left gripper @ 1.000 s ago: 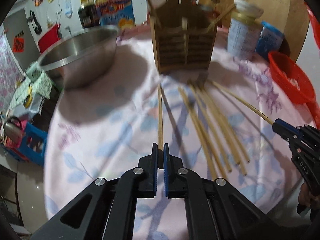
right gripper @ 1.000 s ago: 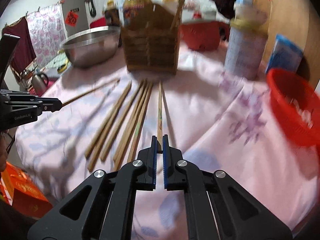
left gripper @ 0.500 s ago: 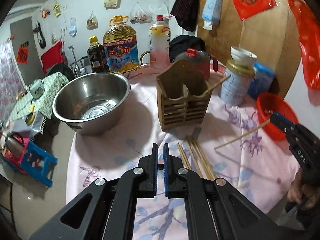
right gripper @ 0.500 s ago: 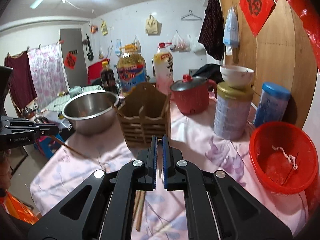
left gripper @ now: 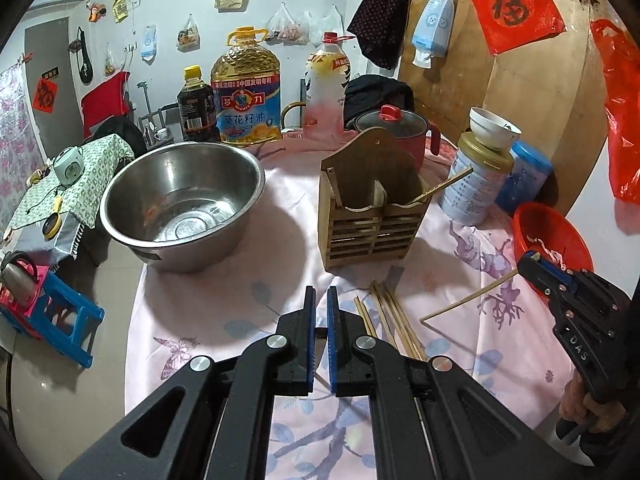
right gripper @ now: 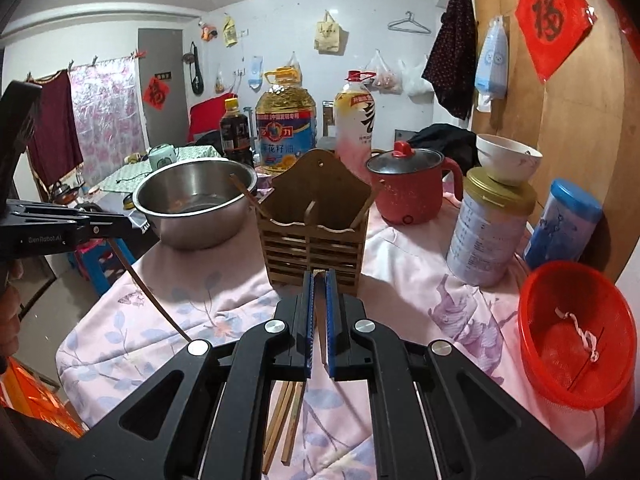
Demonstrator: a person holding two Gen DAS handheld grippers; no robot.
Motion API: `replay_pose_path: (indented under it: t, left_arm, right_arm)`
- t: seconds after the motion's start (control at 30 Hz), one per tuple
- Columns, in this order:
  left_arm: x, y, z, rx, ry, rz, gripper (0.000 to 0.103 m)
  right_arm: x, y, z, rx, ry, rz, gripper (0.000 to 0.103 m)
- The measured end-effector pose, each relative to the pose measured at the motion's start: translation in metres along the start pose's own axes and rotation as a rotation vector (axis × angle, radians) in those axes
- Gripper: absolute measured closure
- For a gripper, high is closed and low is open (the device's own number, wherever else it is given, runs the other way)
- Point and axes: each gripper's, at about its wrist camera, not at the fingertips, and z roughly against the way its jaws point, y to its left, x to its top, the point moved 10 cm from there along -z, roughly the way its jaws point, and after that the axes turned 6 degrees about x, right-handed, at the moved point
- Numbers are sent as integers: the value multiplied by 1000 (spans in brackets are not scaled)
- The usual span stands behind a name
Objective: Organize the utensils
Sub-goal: 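Carry the left tool's chopstick into the wooden holder and release while the right tool does likewise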
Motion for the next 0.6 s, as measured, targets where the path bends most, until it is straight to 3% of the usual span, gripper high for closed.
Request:
replay_pose_path:
  t: [0.3, 0.6]
  left_arm:
    - [3, -2, -1, -35, 14, 11, 97]
    - [34, -15, 14, -65, -32, -14, 97]
  right_arm:
    - [9, -1, 13, 2, -29, -17, 97]
    - [34, -10, 29, 30, -81, -69, 97]
